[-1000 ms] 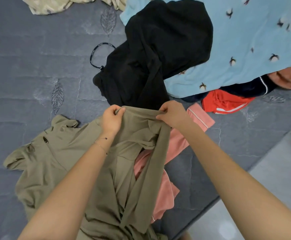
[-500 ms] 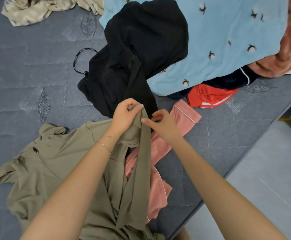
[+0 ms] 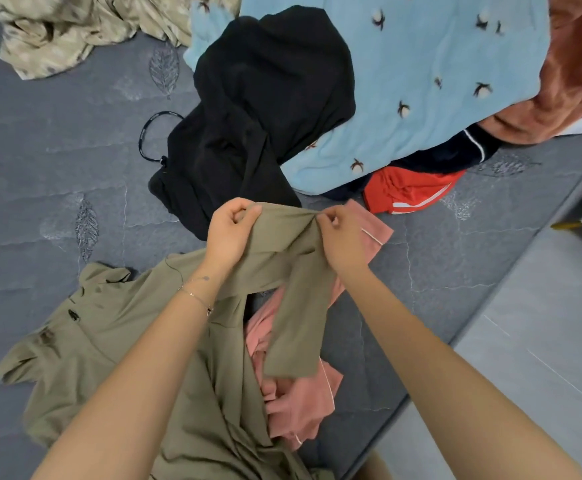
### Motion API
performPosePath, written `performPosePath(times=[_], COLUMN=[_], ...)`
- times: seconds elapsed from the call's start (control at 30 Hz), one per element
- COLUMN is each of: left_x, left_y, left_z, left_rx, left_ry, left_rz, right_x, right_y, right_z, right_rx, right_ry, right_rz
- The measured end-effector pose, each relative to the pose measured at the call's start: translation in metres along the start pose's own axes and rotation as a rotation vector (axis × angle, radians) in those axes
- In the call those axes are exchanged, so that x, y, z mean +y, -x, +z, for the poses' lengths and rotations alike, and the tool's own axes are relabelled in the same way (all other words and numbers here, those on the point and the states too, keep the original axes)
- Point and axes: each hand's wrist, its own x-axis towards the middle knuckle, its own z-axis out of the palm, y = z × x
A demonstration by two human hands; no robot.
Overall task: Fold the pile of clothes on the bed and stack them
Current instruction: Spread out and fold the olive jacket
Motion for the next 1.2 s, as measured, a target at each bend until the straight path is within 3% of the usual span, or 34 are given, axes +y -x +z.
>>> performPosePath(times=[0.1,0.27,0.4,0.53,0.6,0.67,0.8,1.0,1.07,1.2], left_x=[0.004,0.024,0.037,0.035,0.033,0.032,0.03,0.027,0.024,0.018], left_y=[-0.002,-0.003,-0.009,-0.013,-0.012,-0.012,-0.015,-0.016,-0.014,-0.005], left_z=[0.009,0.036,0.053,0.055,0.056,0.058,0.067,0.084,0.085,0.076], left_rx=[-0.019,-0.399,-0.237,-0.133,-0.114,-0.062,0.021,0.027,0.076,0.136], left_ry=[-0.037,-0.008,0.076,0.245,0.249,0.24,0.202,0.088,0.051,-0.049], left_rz=[0.017,0.037,0.105,0.012,-0.024,-0.052,-0.119,-0.101,-0.068,0.026], right_x=[-0.027,-0.049,-0.048,-0.042,-0.038,-0.034,-0.032,-0.037,-0.037,-0.03], right_y=[-0.014,-0.026,-0.026,-0.026,-0.026,-0.03,-0.038,-0.051,-0.057,-0.057], right_z=[-0.02,-0.043,-0.059,-0.087,-0.1,-0.109,-0.11,-0.118,-0.115,-0.096], right_rx=[-0.022,-0.141,-0.263,-0.526,-0.578,-0.534,-0.165,0.224,0.256,0.119], right_ry=[-0.021,0.16,0.294,0.428,0.491,0.493,0.422,0.739,0.851,0.89], right_rz=[-0.075,-0.204,-0.263,-0.111,-0.045,-0.027,-0.101,-0.302,-0.317,-0.283])
